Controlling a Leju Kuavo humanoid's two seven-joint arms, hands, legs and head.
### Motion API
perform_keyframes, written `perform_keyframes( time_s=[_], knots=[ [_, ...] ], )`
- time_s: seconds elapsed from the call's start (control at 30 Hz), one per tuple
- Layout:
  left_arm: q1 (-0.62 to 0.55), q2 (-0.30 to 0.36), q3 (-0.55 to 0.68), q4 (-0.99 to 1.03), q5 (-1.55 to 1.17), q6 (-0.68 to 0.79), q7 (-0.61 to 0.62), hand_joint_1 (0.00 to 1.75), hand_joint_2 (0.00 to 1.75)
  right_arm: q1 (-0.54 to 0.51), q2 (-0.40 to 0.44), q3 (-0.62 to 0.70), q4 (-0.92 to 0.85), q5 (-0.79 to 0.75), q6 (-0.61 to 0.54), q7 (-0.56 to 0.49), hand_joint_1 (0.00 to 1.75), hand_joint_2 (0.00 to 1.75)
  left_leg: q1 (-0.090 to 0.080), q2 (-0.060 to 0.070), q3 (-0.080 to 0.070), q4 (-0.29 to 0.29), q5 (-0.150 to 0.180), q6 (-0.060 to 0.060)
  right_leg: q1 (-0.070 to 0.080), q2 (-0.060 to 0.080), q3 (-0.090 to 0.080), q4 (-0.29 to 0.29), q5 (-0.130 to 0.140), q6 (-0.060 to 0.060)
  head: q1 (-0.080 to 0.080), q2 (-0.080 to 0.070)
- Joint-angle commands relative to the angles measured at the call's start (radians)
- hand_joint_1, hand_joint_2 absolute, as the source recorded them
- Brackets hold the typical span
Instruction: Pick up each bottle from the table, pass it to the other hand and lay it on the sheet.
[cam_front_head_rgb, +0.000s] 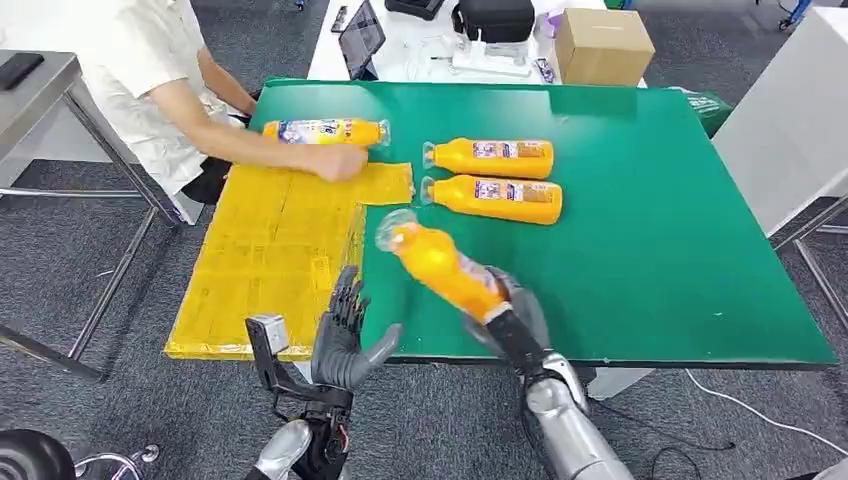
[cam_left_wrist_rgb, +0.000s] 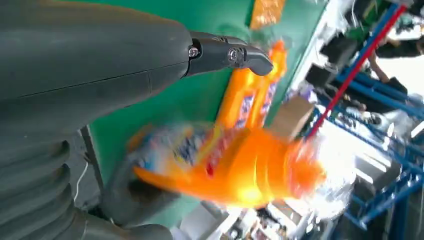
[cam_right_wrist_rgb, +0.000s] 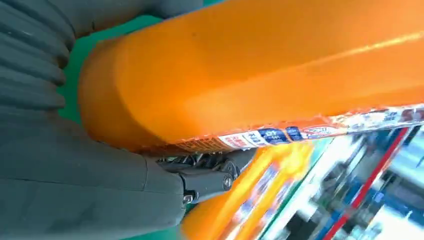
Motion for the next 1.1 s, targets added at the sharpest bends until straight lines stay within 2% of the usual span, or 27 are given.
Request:
perform_keyframes(
  time_s=[0.03,0.07,0.27,0.4,0.5,0.53,0.63,0.67,0.7,0.73,0.77,0.87,0.9,0.93,0.97,1.03,1.07,1.1],
  knots=[
    [-0.053,0.018,-0.024,0.027,0.050,-0.017,0.035,0.00,1.75,-0.036,0.034,0.238,0.040,-0.020,0.037,-0.024,1.71,1.75,0.001,0.005,0.007,-0.001,-0.003,0.002,0.002,0.002,0.006,-0.001,-0.001,-0.005,0.000,0.000],
    [-0.055,0.015,-0.023,0.028,0.058,-0.016,0.038,0.00,1.75,-0.036,0.037,0.248,0.037,-0.020,0.035,-0.024,1.71,1.75,0.000,0.002,0.002,0.000,-0.001,0.001,0.001,0.001,0.002,-0.001,0.000,-0.002,0.000,0.000],
    [-0.074,0.011,-0.028,0.048,0.092,-0.024,0.041,0.00,1.75,-0.046,0.044,0.316,0.040,-0.019,0.040,-0.019,1.66,1.75,0.000,0.002,0.004,0.000,-0.002,0.002,0.001,0.001,0.004,-0.001,-0.001,-0.004,0.000,0.000],
    [-0.082,0.008,-0.015,0.065,0.128,-0.024,0.056,0.00,1.75,-0.038,0.049,0.338,0.030,-0.035,0.044,-0.028,1.73,1.75,0.000,0.001,0.003,-0.001,-0.001,0.001,0.000,0.000,0.003,-0.001,-0.001,-0.003,0.000,0.000],
    [-0.083,0.011,-0.015,0.059,0.139,-0.031,0.047,0.00,1.75,-0.037,0.041,0.359,0.020,-0.044,0.054,-0.025,1.66,1.75,0.000,0.002,0.004,-0.001,-0.002,0.001,0.001,0.000,0.004,-0.001,-0.001,-0.004,0.000,0.000],
    [-0.083,0.013,-0.018,0.049,0.140,-0.044,0.031,0.00,1.75,-0.038,0.040,0.367,0.023,-0.048,0.053,-0.024,1.57,1.75,0.000,0.003,0.006,-0.001,-0.002,0.002,0.001,0.001,0.006,-0.001,-0.001,-0.005,-0.001,0.000],
    [-0.086,0.011,-0.018,0.043,0.140,-0.042,0.034,0.00,1.75,-0.039,0.040,0.369,0.025,-0.049,0.052,-0.024,1.57,1.75,0.000,0.001,0.004,0.000,-0.002,0.002,0.001,0.000,0.004,-0.001,-0.001,-0.003,0.000,0.000],
    [-0.083,0.014,-0.020,0.031,0.140,-0.054,0.022,1.55,1.75,-0.042,0.040,0.373,0.032,-0.058,0.051,-0.024,1.50,1.75,-0.001,0.001,0.002,0.000,-0.001,0.001,0.000,0.000,0.002,0.000,-0.001,-0.002,0.000,0.000],
    [-0.083,0.016,-0.025,0.020,0.135,-0.075,0.008,1.75,1.75,-0.045,0.041,0.376,0.038,-0.067,0.051,-0.026,1.27,1.75,0.000,0.001,0.004,0.000,-0.002,0.002,0.000,-0.001,0.004,-0.001,-0.001,-0.003,0.000,0.000],
    [-0.082,0.017,-0.026,0.014,0.132,-0.083,0.004,1.75,1.75,-0.046,0.042,0.377,0.040,-0.075,0.052,-0.029,0.75,1.75,0.000,0.002,0.005,0.000,-0.002,0.002,0.001,0.000,0.005,-0.001,-0.001,-0.004,0.000,0.000],
    [-0.080,0.018,-0.028,0.006,0.128,-0.091,0.003,1.75,1.75,-0.045,0.043,0.378,0.038,-0.084,0.057,-0.029,0.03,1.75,0.000,0.001,0.003,0.000,-0.001,0.001,0.000,0.000,0.003,0.000,-0.001,-0.003,0.000,0.000],
    [-0.074,0.021,-0.021,-0.004,0.121,-0.103,-0.001,1.75,1.75,-0.036,0.042,0.379,0.022,-0.103,0.068,-0.031,0.00,1.75,0.000,0.001,0.003,0.000,-0.001,0.001,0.001,0.000,0.003,-0.001,-0.001,-0.003,0.000,0.000],
    [-0.073,0.021,-0.019,-0.004,0.121,-0.102,0.000,1.75,1.75,-0.032,0.041,0.379,0.015,-0.103,0.064,-0.034,0.00,0.00,0.000,0.000,0.001,0.000,-0.001,0.001,0.000,-0.001,0.002,0.000,-0.001,-0.002,0.000,0.000],
    [-0.070,0.023,-0.009,-0.008,0.121,-0.102,0.000,1.75,1.75,-0.023,0.040,0.376,0.003,-0.105,0.053,-0.041,0.00,0.00,0.000,0.001,0.004,0.000,-0.002,0.001,0.001,-0.001,0.004,-0.001,-0.001,-0.004,0.000,0.000],
    [-0.055,0.016,0.017,-0.022,0.115,-0.095,-0.014,1.75,1.75,0.017,0.022,0.387,-0.108,-0.088,-0.079,-0.045,0.00,0.00,0.000,0.001,0.005,0.000,-0.002,0.002,0.001,-0.001,0.005,-0.001,-0.002,-0.004,0.000,0.000],
    [-0.042,0.030,0.037,-0.031,0.054,-0.008,-0.012,1.75,1.75,0.046,0.004,0.403,-0.168,-0.069,-0.295,-0.045,0.00,0.00,0.000,0.001,0.003,0.000,-0.002,0.001,0.000,0.000,0.003,0.000,-0.001,-0.003,0.000,0.000],
    [-0.040,0.041,0.045,-0.030,0.049,-0.004,-0.013,1.75,1.75,0.055,-0.005,0.411,-0.182,-0.060,-0.333,-0.045,0.00,0.00,0.000,0.002,0.005,0.000,-0.003,0.002,0.001,0.000,0.005,-0.001,-0.002,-0.004,0.000,0.000],
    [-0.046,0.059,0.048,-0.009,-0.020,0.080,-0.012,1.75,1.75,0.069,-0.012,0.399,-0.198,-0.007,-0.454,-0.045,0.00,0.00,0.000,0.001,0.004,0.000,-0.002,0.001,0.000,0.000,0.003,-0.001,-0.002,-0.003,0.000,0.000]
  ],
)
